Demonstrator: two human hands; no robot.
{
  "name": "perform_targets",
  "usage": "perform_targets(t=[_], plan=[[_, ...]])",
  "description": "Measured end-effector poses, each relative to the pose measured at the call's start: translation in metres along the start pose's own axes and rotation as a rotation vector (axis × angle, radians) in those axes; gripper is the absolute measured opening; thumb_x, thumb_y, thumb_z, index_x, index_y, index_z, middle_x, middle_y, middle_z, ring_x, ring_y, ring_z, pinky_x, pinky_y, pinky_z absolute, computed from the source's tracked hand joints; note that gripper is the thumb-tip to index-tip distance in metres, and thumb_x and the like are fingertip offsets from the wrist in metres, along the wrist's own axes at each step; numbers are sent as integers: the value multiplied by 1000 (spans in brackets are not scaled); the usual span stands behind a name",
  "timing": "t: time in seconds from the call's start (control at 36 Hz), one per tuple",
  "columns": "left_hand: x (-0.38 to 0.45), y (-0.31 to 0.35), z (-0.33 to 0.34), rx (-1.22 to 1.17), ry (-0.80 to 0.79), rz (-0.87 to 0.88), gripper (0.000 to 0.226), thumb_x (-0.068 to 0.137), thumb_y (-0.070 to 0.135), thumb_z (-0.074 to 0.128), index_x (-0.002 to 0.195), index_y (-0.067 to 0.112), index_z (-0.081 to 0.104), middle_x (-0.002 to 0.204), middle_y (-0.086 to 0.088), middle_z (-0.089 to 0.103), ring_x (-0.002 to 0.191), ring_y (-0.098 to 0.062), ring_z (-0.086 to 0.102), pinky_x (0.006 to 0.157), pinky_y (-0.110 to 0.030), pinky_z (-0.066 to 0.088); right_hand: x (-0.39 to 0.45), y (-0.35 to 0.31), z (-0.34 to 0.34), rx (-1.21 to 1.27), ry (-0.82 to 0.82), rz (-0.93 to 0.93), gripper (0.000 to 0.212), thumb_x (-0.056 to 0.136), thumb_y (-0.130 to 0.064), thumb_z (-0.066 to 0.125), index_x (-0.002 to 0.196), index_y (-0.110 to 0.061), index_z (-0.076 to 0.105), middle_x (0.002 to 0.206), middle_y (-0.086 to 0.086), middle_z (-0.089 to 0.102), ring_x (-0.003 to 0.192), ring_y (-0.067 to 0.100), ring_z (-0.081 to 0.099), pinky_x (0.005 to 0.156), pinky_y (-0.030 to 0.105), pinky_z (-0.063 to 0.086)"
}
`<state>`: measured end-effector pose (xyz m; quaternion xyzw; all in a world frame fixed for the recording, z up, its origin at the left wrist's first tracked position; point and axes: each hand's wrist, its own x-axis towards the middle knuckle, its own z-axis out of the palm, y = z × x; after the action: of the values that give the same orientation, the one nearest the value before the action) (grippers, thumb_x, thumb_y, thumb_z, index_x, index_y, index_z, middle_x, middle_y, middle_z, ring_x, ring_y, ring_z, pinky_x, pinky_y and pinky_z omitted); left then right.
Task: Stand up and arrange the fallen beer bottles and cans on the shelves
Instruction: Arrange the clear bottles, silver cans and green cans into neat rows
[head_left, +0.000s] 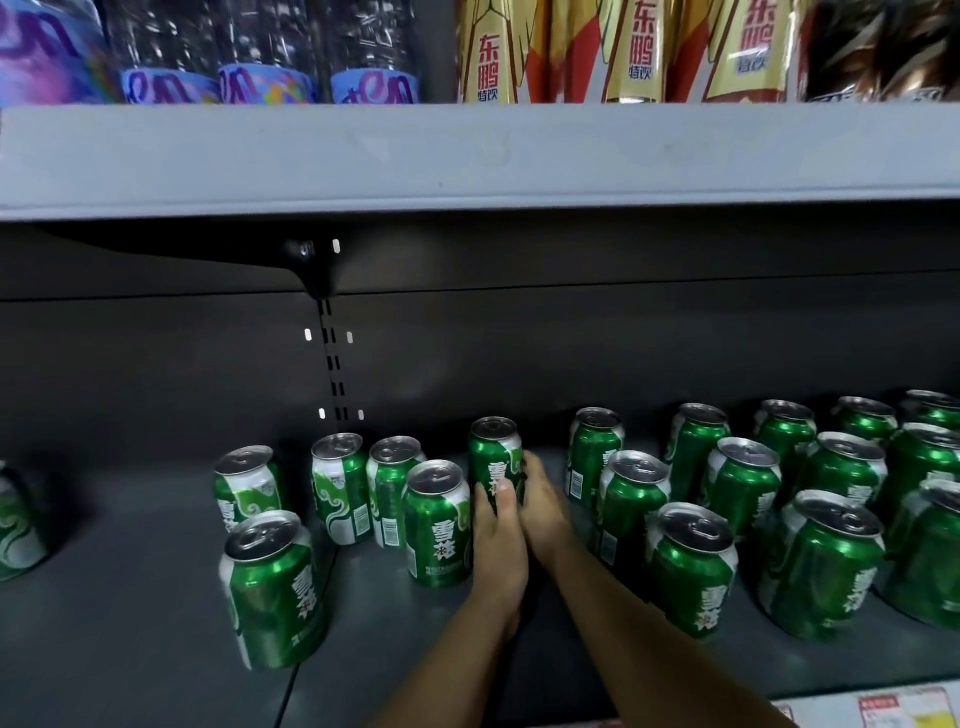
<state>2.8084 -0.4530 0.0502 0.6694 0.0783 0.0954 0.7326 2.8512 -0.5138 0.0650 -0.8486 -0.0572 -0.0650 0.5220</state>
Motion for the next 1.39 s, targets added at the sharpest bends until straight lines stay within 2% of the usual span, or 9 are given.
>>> perform_targets(t=[0.11, 0.14, 0.28, 0.36, 0.44, 0.53, 0.67, 1.11, 1.39], plan=[[-28, 0, -2, 138, -33, 139, 18, 100, 32, 47, 117, 35, 54, 120, 5, 57, 114, -13, 53, 103, -34, 41, -10, 1, 2, -193, 76, -6, 61, 94, -21, 53, 149, -20, 26, 148, 5, 40, 132, 24, 40, 108, 37, 33], [-34, 1, -4, 193, -5, 198, 15, 99, 24, 50, 109, 33, 55, 113, 4, 58, 108, -13, 55, 99, -34, 44, -15, 0, 1, -222, 97, -3, 61, 95, -19, 52, 150, -20, 25, 150, 4, 38, 135, 24, 37, 110, 38, 30], [-60, 9, -23, 187, 275, 431, 23, 90, 6, 59, 91, 28, 55, 88, 3, 60, 84, -14, 59, 78, -32, 51, -37, -8, 6, -212, 220, -71, 57, 86, -2, 52, 139, -20, 42, 133, -2, 54, 124, 19, 47, 105, 37, 35], [-71, 17, -36, 210, 353, 553, 27, 86, 6, 64, 86, 29, 50, 83, 2, 53, 78, -17, 53, 70, -34, 49, -47, -10, 14, -128, 163, -132, 52, 86, -6, 58, 135, -16, 46, 123, 4, 59, 114, 24, 55, 99, 42, 43], [-72, 24, -49, 216, 459, 571, 29, 82, 8, 70, 97, 24, 50, 95, 3, 52, 90, -16, 51, 78, -29, 44, -55, -13, 22, -61, 25, -122, 55, 91, -21, 60, 141, -17, 40, 133, 4, 55, 123, 25, 52, 106, 45, 37], [-57, 22, -68, 219, 563, 404, 46, 80, 15, 75, 118, 9, 50, 113, -4, 51, 108, -23, 46, 94, -35, 38, -59, -16, 30, -240, -72, -99, 72, 88, -35, 60, 150, -24, 24, 144, -3, 47, 134, 21, 41, 112, 38, 23], [-35, 10, -88, 402, 212, 133, 67, 83, 28, 75, 139, 11, 43, 128, -7, 51, 119, -25, 53, 100, -37, 45, -69, -19, 39, -420, -104, -106, 60, 90, -32, 51, 144, -23, 25, 129, 6, 56, 127, 26, 44, 102, 38, 24], [-32, 4, -44, 450, 132, 193, 63, 72, 28, 84, 128, 19, 56, 111, 2, 64, 96, -16, 63, 89, -39, 53, -79, -1, -11, -450, -2, -60, 56, 90, -25, 55, 140, -24, 30, 128, 3, 58, 125, 24, 47, 98, 33, 28], [-27, 3, -28, 466, 97, 187, 62, 75, 24, 82, 131, 18, 54, 119, -2, 61, 103, -19, 62, 94, -36, 51, -79, 0, -22, -411, -15, 6, 49, 91, -25, 56, 135, -19, 34, 126, 9, 60, 119, 29, 53, 99, 38, 40]])
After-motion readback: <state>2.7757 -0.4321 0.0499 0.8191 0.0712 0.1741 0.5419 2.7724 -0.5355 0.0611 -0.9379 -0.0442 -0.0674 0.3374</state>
